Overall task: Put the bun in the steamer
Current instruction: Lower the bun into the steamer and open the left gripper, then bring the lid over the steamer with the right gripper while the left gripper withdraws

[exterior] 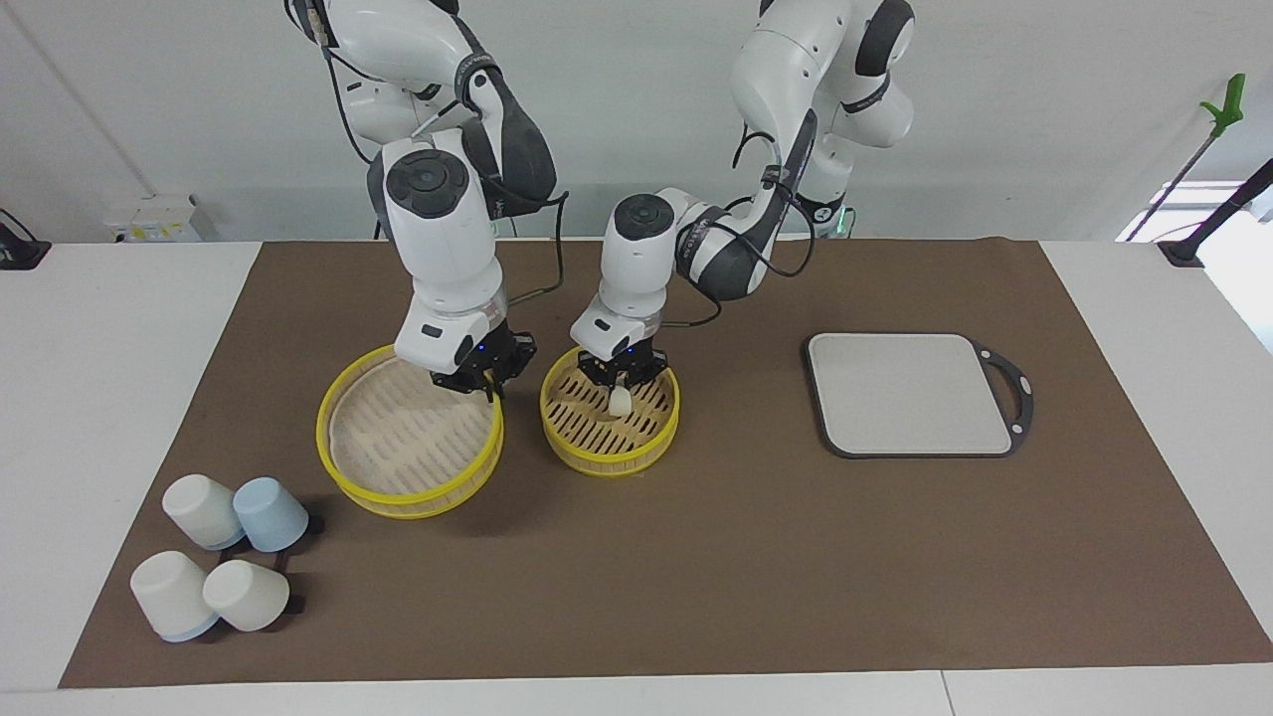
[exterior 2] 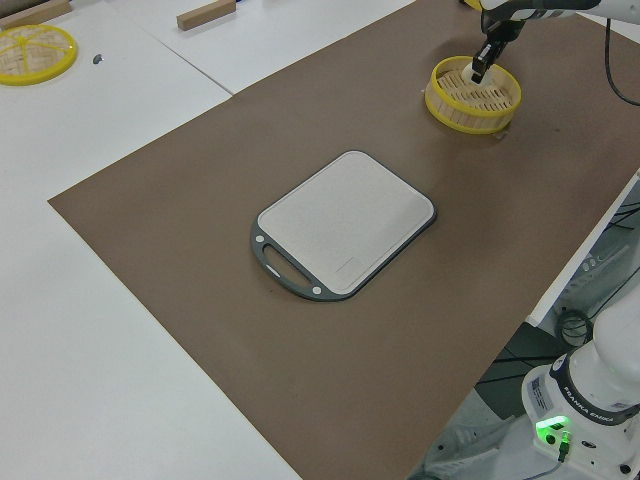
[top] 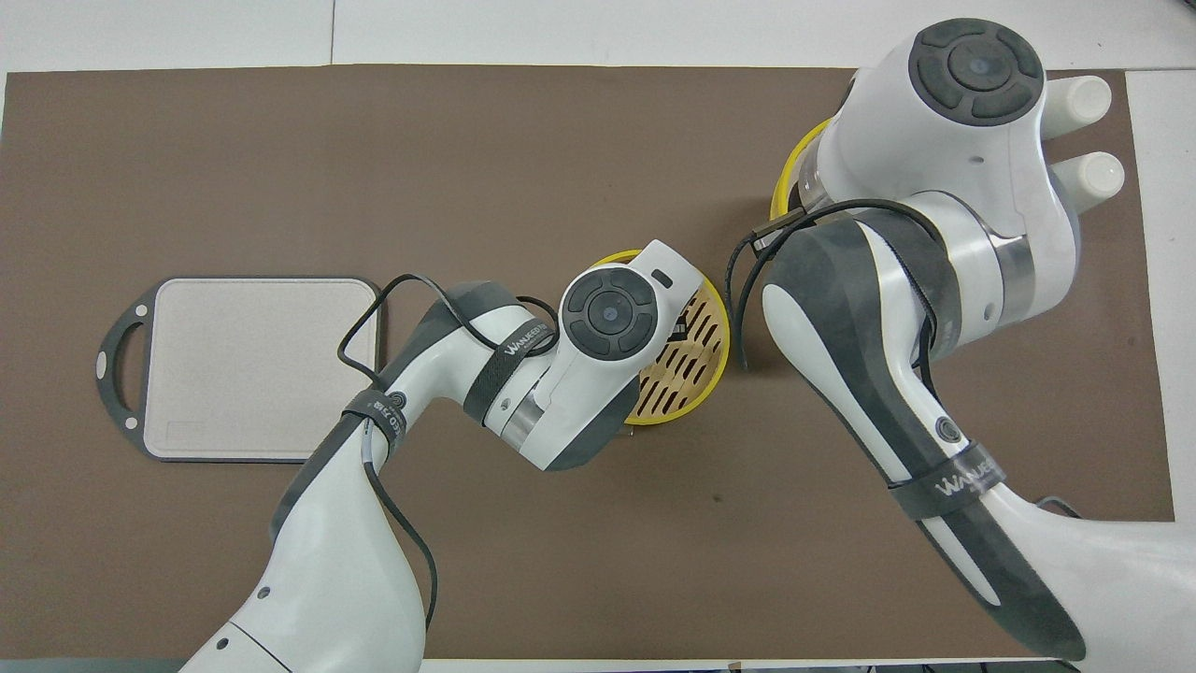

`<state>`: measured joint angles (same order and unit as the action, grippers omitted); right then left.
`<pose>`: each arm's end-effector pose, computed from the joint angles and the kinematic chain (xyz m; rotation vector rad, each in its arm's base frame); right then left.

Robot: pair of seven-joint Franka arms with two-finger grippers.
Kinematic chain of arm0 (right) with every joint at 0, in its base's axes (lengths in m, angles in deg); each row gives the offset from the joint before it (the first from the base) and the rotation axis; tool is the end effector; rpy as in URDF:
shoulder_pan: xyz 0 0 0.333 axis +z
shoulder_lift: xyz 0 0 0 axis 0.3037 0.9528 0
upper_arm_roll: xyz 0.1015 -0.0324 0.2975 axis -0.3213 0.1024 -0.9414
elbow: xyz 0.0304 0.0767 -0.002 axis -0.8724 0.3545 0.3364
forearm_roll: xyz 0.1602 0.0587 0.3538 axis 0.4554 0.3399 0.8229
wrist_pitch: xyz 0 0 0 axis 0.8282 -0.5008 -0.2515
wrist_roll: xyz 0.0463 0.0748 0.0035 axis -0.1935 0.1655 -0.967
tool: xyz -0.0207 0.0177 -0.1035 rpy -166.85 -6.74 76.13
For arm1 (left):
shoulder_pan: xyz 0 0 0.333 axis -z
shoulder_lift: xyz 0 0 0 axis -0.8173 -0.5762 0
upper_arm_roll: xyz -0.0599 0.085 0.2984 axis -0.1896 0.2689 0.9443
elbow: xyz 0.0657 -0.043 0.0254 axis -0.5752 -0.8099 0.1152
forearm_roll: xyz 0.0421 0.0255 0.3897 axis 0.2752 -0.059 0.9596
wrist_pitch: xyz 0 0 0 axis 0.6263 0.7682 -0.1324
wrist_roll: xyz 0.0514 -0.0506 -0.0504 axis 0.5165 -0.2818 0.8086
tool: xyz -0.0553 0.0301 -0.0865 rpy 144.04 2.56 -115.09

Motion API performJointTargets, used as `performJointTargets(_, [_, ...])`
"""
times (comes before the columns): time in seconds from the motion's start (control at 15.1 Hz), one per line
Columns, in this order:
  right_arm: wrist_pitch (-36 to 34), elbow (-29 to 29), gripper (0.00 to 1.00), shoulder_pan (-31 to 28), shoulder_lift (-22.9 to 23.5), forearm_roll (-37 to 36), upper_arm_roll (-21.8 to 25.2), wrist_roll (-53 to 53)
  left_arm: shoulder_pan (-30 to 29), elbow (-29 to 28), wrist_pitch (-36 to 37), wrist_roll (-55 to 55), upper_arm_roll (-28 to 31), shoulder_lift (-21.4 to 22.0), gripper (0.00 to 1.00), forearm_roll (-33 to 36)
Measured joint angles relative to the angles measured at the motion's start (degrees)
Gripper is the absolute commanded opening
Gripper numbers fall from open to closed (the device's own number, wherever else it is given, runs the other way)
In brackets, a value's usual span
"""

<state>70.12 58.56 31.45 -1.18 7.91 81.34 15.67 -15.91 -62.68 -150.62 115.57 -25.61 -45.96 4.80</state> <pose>0.6279 0.1972 0.4817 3.0761 0.5773 -0.0076 0.4978 -0.4707 0.3475 3.0308 -0.0247 0.1145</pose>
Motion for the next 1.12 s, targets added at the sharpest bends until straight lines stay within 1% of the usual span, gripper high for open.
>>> performJointTargets(0.07, [0.0, 0.0, 0.0, 0.0, 0.0, 0.0, 0.0, 0.0, 0.0, 0.0, -0.6, 0.0, 0.0, -0.3, 0.4, 0.2])
performJointTargets(0.13, [0.0, 0.0, 0.0, 0.0, 0.0, 0.0, -0.1, 0.0, 0.0, 0.0, -0.9, 0.0, 0.1, -0.5, 0.62, 0.4])
performJointTargets(0.2, [0.0, 0.0, 0.0, 0.1, 0.0, 0.0, -0.1, 0.0, 0.0, 0.0, -1.0, 0.1, 0.1, -0.6, 0.93, 0.4])
performJointTargets(0.26, [0.0, 0.1, 0.0, 0.1, 0.0, 0.0, -0.2, 0.0, 0.0, 0.0, -1.0, 0.3, 0.1, -0.7, 1.0, 0.5])
performJointTargets(0.53, [0.0, 0.2, 0.0, 0.1, 0.0, 0.0, -0.3, 0.0, -0.1, 0.1, -0.2, 0.7, 0.3, -0.5, 1.0, 0.7])
performJointTargets(0.66, [0.0, 0.2, 0.0, 0.1, 0.0, 0.0, -0.3, 0.0, -0.8, 0.3, 2.1, 0.8, 0.8, 1.4, 1.0, 0.7])
performJointTargets(0.99, [0.0, 0.2, 0.0, 0.2, 0.0, 0.0, -0.5, 0.0, -7.5, 0.5, 12.8, 0.0, 1.3, 12.0, 1.0, 0.8])
performJointTargets(1.12, [0.0, 0.2, 0.0, 0.2, 0.0, 0.0, -0.5, 0.0, -11.2, 0.5, 16.8, -3.2, 1.4, 15.5, 1.0, 1.1])
